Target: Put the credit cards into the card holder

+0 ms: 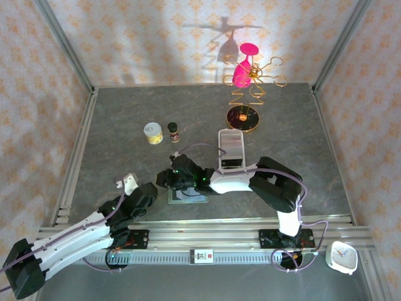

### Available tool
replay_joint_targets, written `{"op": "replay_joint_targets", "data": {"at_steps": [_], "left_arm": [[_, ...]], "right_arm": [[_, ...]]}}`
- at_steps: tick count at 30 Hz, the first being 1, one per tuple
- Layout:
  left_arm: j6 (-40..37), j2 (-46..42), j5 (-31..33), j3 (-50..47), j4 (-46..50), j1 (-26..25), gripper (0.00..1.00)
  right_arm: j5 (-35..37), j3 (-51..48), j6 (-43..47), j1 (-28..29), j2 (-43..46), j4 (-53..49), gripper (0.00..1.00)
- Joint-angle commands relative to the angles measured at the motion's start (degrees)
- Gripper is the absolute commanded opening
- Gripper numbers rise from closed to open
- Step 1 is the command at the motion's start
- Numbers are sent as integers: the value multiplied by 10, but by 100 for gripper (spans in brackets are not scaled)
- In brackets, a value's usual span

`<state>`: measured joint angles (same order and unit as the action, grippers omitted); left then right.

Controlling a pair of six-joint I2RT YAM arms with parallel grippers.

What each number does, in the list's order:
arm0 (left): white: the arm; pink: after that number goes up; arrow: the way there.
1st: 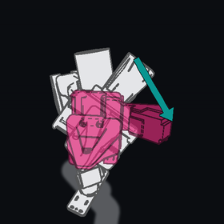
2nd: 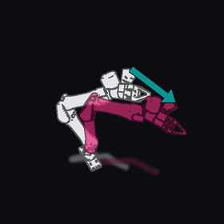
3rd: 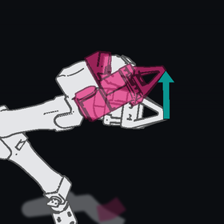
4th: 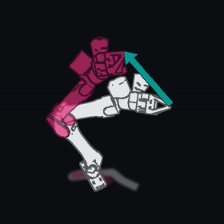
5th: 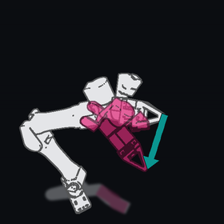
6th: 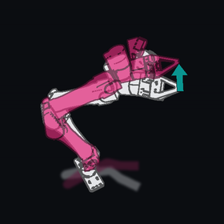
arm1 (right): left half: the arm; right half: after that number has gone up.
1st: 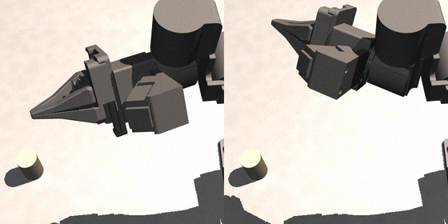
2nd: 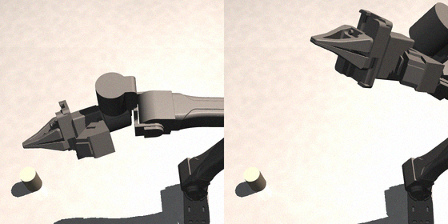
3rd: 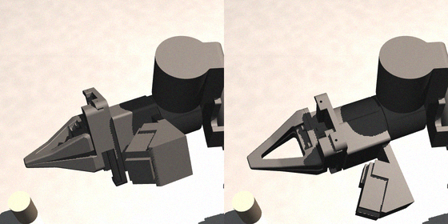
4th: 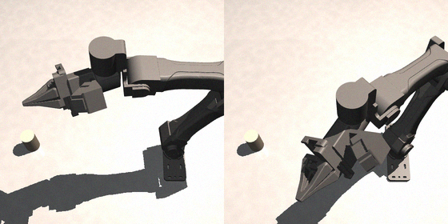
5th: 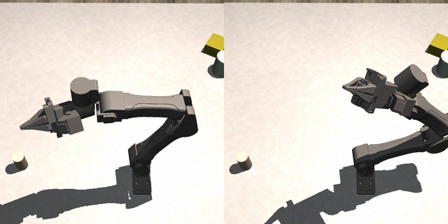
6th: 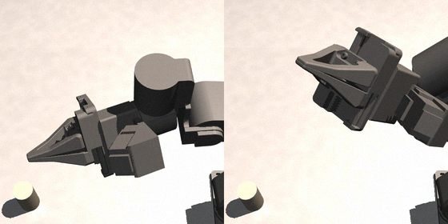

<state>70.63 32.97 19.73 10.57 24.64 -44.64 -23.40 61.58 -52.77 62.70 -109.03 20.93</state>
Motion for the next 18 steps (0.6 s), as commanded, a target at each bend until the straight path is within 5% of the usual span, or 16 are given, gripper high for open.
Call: {"op": "replay_joint_targets", "data": {"at_steps": [1,10,15,18], "left_arm": [[16,-24,47,29,61,-1,42],[-26,-67,10,35,23,-1,48],[-89,-44,-82,26,-108,-1,58],[-96,-18,-101,26,-147,-1,59]], "right_arm": [[13,46,37,4,17,0,28],[59,60,145,-71,129,-90,29],[154,9,346,-138,272,-167,26],[138,-54,528,-185,369,-159,30]]}}
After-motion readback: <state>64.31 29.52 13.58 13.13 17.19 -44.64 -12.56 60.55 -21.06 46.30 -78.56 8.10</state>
